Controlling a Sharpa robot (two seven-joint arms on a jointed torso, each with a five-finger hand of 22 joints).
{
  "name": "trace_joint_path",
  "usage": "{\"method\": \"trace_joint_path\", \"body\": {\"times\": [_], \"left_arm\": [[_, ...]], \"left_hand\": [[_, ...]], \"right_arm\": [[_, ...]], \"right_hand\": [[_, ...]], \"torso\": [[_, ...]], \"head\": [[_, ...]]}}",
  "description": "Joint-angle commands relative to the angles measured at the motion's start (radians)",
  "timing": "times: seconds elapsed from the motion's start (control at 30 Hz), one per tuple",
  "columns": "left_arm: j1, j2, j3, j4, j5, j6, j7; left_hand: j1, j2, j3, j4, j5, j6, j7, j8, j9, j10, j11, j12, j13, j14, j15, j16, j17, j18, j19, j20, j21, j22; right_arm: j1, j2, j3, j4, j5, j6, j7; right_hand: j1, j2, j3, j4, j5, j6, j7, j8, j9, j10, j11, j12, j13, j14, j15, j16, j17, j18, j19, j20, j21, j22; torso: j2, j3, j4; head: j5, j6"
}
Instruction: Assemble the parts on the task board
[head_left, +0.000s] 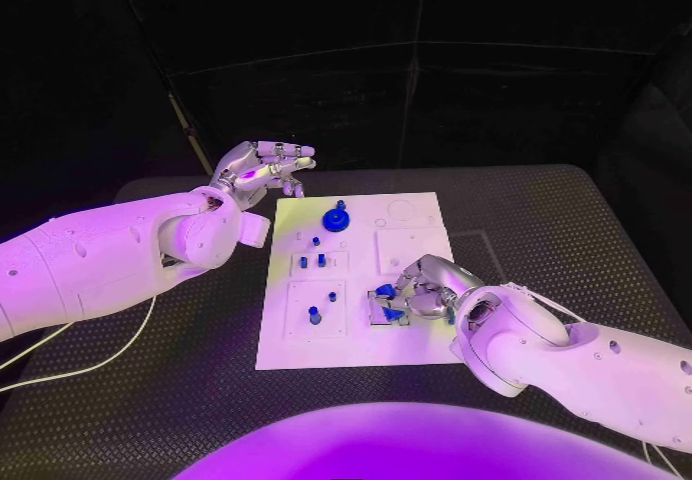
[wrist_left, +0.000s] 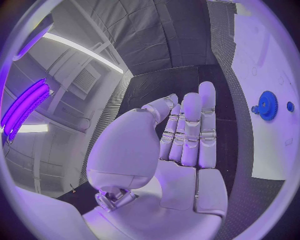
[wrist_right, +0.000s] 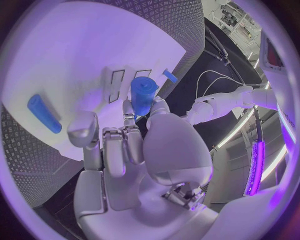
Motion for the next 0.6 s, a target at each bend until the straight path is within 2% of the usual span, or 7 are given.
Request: {"method": "trace_joint_path", "body": {"times": [0.03,0.2,0.27,0.4,0.47,0.53,0.6], "left_arm": [[0.002,0.000,0.001,0.004,0.002,0.013,0.000],[0.002,-0.002,0.001,0.005,0.002,0.013,0.000],[0.002,-0.002,0.001,0.006,0.002,0.012,0.000],[0.002,-0.003,0.001,0.006,0.002,0.011,0.001],[0.002,-0.003,0.001,0.006,0.002,0.011,0.001],[0.002,-0.003,0.001,0.007,0.002,0.012,0.001],[0.002,-0.004,0.001,0.007,0.002,0.011,0.001]], "left_hand": [[-0.010,0.002,-0.005,-0.002,-0.002,-0.006,-0.002,0.005,-0.001,-0.007,-0.003,0.006,-0.001,-0.008,-0.001,-0.001,-0.001,0.014,-0.005,0.002,-0.003,-0.001],[-0.010,0.002,-0.005,-0.002,-0.002,-0.006,-0.002,0.005,-0.001,-0.007,-0.003,0.006,-0.001,-0.008,-0.001,-0.001,-0.001,0.014,-0.005,0.002,-0.003,-0.001],[-0.010,0.002,-0.005,-0.002,-0.002,-0.006,-0.002,0.005,-0.001,-0.007,-0.003,0.006,-0.001,-0.008,-0.001,-0.001,-0.001,0.014,-0.005,0.002,-0.003,-0.001],[-0.010,0.002,-0.005,-0.002,-0.002,-0.006,-0.002,0.005,-0.001,-0.007,-0.003,0.006,-0.001,-0.008,-0.001,-0.001,-0.001,0.014,-0.005,0.002,-0.003,-0.001],[-0.010,0.002,-0.005,-0.002,-0.002,-0.006,-0.002,0.005,-0.001,-0.007,-0.003,0.006,-0.001,-0.008,-0.001,-0.001,-0.001,0.014,-0.005,0.002,-0.003,-0.001],[-0.011,0.002,-0.006,-0.002,-0.002,-0.007,-0.002,0.005,-0.001,-0.008,-0.002,0.006,-0.001,-0.009,0.000,-0.001,-0.001,0.014,-0.006,0.002,-0.003,-0.001],[-0.012,0.002,-0.006,-0.002,-0.002,-0.008,-0.002,0.005,-0.001,-0.009,-0.002,0.006,-0.001,-0.010,0.000,-0.001,-0.001,0.014,-0.006,0.002,-0.004,-0.002]], "right_arm": [[0.002,0.007,0.001,-0.007,0.013,0.030,-0.016],[0.002,0.018,0.001,-0.019,0.013,0.036,-0.018],[0.002,0.020,0.001,-0.021,0.012,0.036,-0.018],[0.002,0.025,0.001,-0.023,0.002,0.023,-0.017],[0.002,0.026,0.001,-0.024,-0.001,0.015,-0.017],[0.002,0.027,0.001,-0.024,-0.005,0.005,-0.018],[0.002,0.027,0.001,-0.024,-0.010,-0.005,-0.018]], "right_hand": [[-0.011,0.002,-0.009,0.000,-0.004,0.009,-0.015,0.008,0.021,0.027,-0.006,-0.005,0.113,0.102,-0.005,0.002,0.246,-0.016,0.000,-0.009,0.000,-0.001],[-0.022,0.006,-0.021,-0.001,-0.033,0.002,-0.017,0.017,0.030,0.025,-0.008,-0.009,0.110,0.102,-0.007,0.002,0.246,-0.016,-0.001,-0.011,-0.002,-0.003],[-0.031,0.005,-0.030,-0.001,-0.059,-0.001,-0.017,0.021,0.035,0.024,-0.008,-0.012,0.109,0.102,-0.007,0.002,0.246,-0.016,-0.002,-0.011,-0.004,-0.005],[-0.068,-0.001,-0.061,0.000,-0.209,-0.011,-0.017,0.032,0.048,0.020,-0.008,-0.020,0.103,0.102,-0.007,0.001,0.244,-0.015,-0.006,-0.012,-0.008,-0.011],[-0.092,-0.011,-0.071,0.000,-0.282,-0.019,-0.016,0.038,0.056,0.017,-0.007,-0.026,0.098,0.101,-0.007,0.001,0.244,-0.014,-0.008,-0.011,-0.012,-0.017],[-0.113,-0.021,-0.072,0.001,-0.326,-0.026,-0.015,0.041,0.061,0.012,-0.006,-0.035,0.091,0.101,-0.006,0.000,0.242,-0.013,-0.011,-0.010,-0.015,-0.022],[-0.138,-0.030,-0.069,0.003,-0.348,-0.035,-0.013,0.042,0.065,0.002,-0.004,-0.051,0.076,0.101,-0.004,-0.001,0.241,-0.011,-0.016,-0.009,-0.021,-0.032]], "torso": [[0.000,0.0001,-0.0006],[-0.001,0.0004,-0.0001],[-0.001,0.0006,-0.0003],[-0.002,0.0015,-0.0019],[-0.002,0.0014,-0.0020],[-0.001,0.0014,-0.0018],[-0.001,0.0016,-0.0018]], "head": [[0.000,0.000],[0.002,0.000],[0.004,0.000],[0.005,0.000],[0.005,0.000],[0.004,0.000],[0.003,0.000]]}}
